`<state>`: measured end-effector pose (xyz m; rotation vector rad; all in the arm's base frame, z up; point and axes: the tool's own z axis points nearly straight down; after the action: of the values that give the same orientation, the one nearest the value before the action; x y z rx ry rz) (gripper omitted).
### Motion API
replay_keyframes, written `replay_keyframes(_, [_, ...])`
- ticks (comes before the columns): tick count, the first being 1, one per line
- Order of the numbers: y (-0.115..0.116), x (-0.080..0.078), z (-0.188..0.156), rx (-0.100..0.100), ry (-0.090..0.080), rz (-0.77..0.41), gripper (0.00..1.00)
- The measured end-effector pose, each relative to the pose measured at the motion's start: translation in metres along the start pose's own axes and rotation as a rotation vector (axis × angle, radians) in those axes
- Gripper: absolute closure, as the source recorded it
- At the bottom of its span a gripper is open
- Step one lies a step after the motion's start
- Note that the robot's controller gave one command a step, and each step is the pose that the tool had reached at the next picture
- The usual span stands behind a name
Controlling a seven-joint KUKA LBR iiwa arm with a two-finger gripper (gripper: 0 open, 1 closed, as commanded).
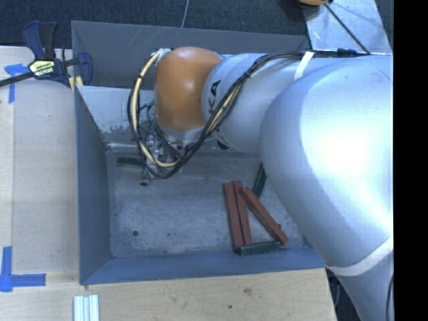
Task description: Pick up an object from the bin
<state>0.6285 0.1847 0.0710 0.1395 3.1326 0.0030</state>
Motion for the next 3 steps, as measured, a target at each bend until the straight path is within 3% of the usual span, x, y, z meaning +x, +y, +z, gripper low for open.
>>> replay_keyframes(1, [0.0, 0.0, 0.0, 0.0, 0.0, 0.0, 1.0])
replay_keyframes(2, [-0.009, 0.005, -0.053, 0.003, 0.007, -0.06, 1.0])
replay_keyframes(3, [-0.009, 0.008, -0.071, 0.003, 0.001, -0.067, 1.0])
